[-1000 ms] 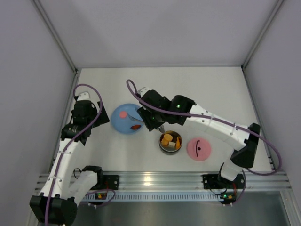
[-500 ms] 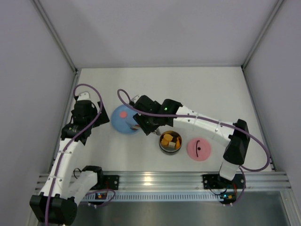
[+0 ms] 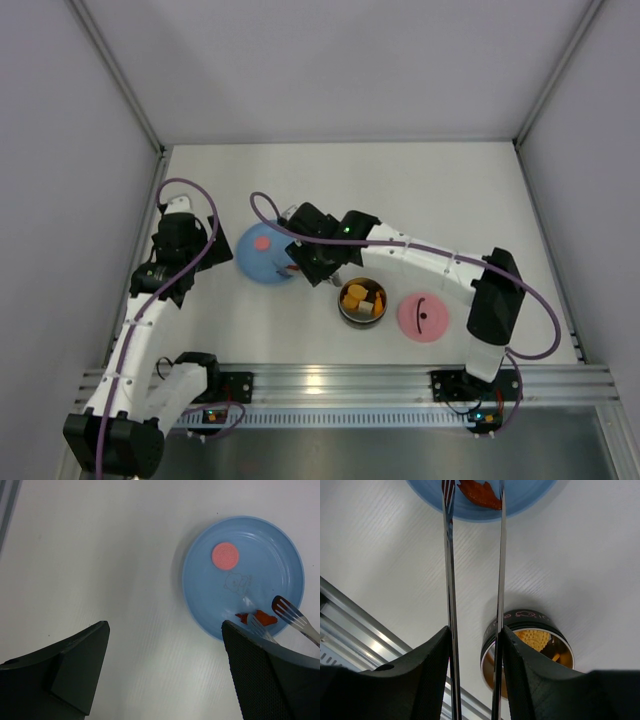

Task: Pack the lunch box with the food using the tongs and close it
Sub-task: Pick up the fake food from the plate.

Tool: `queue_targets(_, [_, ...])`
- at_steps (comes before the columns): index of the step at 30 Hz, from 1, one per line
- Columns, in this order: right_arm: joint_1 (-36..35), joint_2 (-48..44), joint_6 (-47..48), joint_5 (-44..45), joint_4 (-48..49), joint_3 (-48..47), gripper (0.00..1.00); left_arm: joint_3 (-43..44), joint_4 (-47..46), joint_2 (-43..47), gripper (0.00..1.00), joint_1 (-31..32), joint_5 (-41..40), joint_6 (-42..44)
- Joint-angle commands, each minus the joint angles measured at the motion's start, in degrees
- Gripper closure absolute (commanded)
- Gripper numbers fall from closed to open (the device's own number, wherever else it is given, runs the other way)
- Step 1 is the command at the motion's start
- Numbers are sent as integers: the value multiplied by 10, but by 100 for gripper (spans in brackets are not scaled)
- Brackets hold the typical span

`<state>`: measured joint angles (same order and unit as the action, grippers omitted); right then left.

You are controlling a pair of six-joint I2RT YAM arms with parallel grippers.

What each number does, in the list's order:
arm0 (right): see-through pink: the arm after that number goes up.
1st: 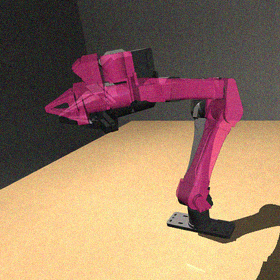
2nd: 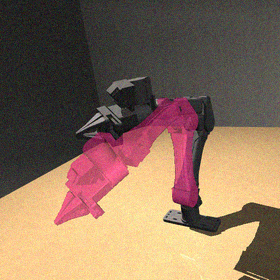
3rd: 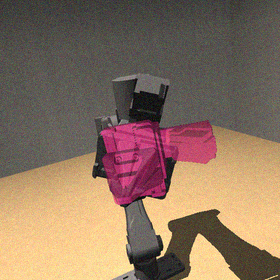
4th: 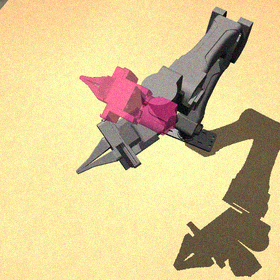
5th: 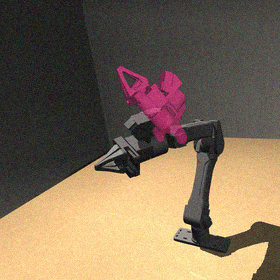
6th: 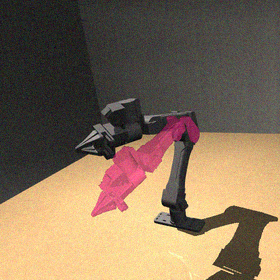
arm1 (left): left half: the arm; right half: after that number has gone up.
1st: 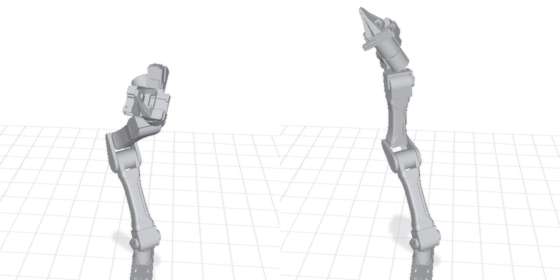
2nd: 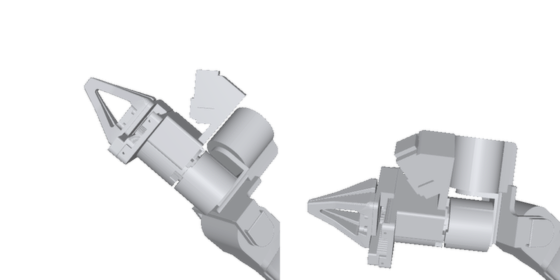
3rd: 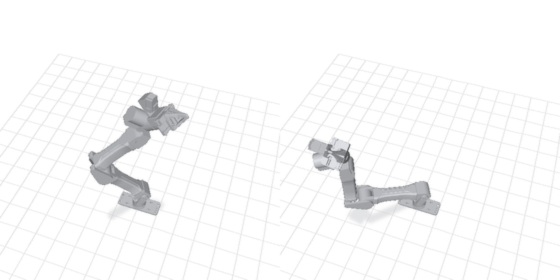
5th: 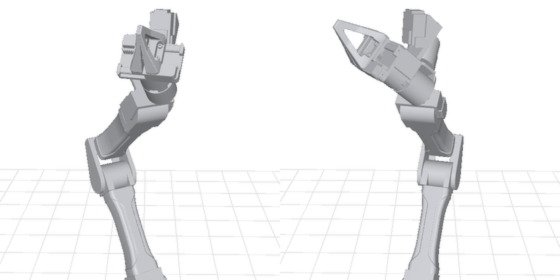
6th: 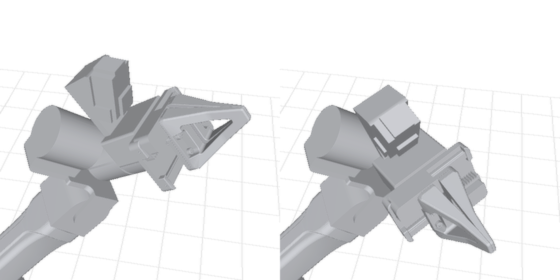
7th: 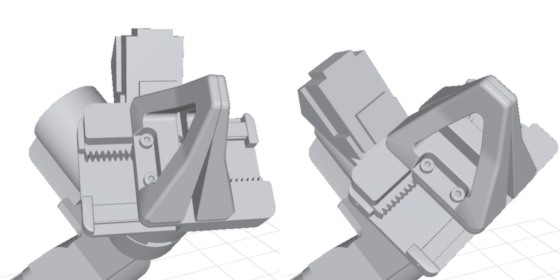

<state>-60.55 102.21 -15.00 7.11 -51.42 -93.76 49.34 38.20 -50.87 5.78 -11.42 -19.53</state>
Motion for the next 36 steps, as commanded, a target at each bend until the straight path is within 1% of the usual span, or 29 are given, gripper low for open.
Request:
queue_targets(1, [9,14,10,-10,38,-3,57,-3,-8,-1,1,3,-5,4])
queue_targets(10, [12,9,17,4,25,2,57,-2,-8,0,1,3,-5,4])
queue_targets(24, [12,41,22,1,11,-23,58,-3,-8,1,1,3,-4,4])
queue_targets(31, [12,48,21,-4,12,-34,64,-3,-8,1,1,3,-4,5])
queue_targets(33, [12,47,18,-3,11,-35,67,-3,-8,1,1,3,-4,4])
queue_targets(34, [12,45,18,-3,11,-37,70,-3,-8,1,1,3,-4,4])
queue_targets(36, [12,41,17,-3,11,-40,71,-3,-8,1,1,3,-4,5])
